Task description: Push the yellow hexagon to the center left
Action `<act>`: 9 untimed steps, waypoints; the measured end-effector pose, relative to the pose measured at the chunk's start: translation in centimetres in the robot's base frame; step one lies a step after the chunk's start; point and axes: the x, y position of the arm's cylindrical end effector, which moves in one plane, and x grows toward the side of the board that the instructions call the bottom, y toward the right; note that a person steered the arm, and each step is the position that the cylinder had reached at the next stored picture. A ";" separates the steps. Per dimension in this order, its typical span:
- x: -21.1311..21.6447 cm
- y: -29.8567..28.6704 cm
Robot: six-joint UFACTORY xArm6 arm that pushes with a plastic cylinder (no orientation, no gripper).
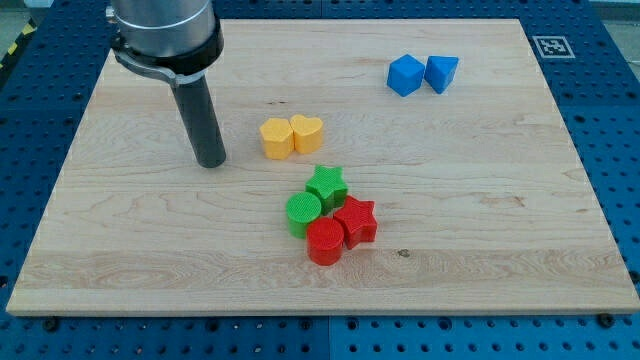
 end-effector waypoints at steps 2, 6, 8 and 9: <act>0.8 0.7; 0.7 11.3; -3.4 17.0; -3.8 17.4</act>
